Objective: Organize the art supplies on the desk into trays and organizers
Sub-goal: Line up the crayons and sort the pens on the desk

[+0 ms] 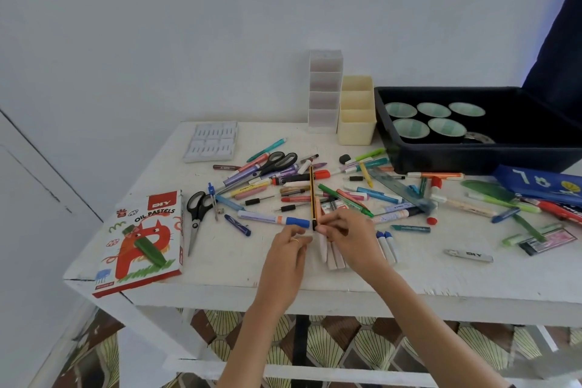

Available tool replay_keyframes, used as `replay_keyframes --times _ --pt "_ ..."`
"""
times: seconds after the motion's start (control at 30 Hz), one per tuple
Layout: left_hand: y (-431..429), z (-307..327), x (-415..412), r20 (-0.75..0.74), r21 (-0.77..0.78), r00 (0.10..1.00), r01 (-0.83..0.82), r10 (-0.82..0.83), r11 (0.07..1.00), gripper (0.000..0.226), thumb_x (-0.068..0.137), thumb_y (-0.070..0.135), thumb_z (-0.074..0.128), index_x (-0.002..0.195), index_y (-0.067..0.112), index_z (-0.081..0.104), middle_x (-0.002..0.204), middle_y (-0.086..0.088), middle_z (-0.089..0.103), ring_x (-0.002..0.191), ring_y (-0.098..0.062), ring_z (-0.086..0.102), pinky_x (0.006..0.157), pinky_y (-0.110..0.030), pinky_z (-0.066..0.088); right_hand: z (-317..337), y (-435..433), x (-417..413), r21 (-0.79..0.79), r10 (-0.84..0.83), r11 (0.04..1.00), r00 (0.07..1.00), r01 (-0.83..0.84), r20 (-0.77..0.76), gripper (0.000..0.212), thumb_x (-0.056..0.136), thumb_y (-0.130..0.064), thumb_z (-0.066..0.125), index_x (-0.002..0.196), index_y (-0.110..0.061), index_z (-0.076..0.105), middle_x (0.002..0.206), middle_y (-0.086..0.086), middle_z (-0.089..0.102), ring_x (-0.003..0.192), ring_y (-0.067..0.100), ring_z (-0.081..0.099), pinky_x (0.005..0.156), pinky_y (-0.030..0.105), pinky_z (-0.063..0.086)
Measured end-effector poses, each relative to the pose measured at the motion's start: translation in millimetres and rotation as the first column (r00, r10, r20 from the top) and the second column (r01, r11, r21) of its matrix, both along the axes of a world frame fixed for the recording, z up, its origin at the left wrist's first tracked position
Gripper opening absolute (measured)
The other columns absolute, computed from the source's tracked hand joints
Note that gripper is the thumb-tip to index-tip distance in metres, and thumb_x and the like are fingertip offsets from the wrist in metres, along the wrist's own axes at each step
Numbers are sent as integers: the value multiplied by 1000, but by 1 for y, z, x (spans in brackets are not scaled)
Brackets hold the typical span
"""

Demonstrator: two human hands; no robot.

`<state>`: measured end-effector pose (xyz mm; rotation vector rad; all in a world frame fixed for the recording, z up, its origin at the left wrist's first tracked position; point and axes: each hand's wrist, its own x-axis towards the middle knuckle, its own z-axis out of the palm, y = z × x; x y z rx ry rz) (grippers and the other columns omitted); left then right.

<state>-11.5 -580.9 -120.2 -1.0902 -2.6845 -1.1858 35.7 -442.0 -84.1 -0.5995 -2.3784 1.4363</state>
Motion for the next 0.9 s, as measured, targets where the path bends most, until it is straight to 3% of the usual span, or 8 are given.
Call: replay_keyframes --times 0.13,0.37,0.53,0.7,0.77,0.9 --pt "1 -3 1 -11 -33 1000 20 -20 999 33 100 18 37 127 14 55 136 7 38 122 -6 39 100 -14 33 -5 -3 4 135 98 986 995 -101 33 14 85 -14 66 99 -16 67 87 -9 64 78 -6 56 69 1 42" --pt "1 -9 5 21 66 1000 6 -8 998 31 100 19 35 121 12 56 131 8 40 117 0 39 97 -4 27 -7 -6 2 250 50 967 999 -45 -14 18 81 -20 72 98 -13 69 84 -7 61 71 -3 52 66 2 41" --pt "0 -13 5 0 75 1000 12 -12 997 31 100 20 34 121 13 55 131 10 39 116 2 38 98 -6 28 -19 -6 -1 437 61 898 998 -59 8 25 83 -27 68 102 -10 70 94 2 58 83 9 47 68 8 34" --pt "1 -15 4 24 91 1000 11 -13 996 36 99 26 32 123 13 55 130 10 39 117 1 39 99 -7 30 -27 -8 4 572 103 816 995 -86 4 27 85 -24 65 107 -8 69 96 4 53 90 9 38 72 9 28" --pt "1 -16 4 46 109 999 12 -18 994 31 99 21 35 122 13 55 131 11 39 118 1 39 100 -8 30 -28 -8 4 610 112 787 994 -91 5 21 83 -21 69 100 -9 71 92 4 56 88 11 41 75 17 35" --pt "1 -15 5 107 142 994 6 -21 990 29 99 19 36 121 14 55 127 17 37 118 4 39 98 -4 29 -31 -11 5 709 83 705 996 -34 -34 8 75 -20 76 78 -13 74 78 1 56 79 20 51 65 29 44"
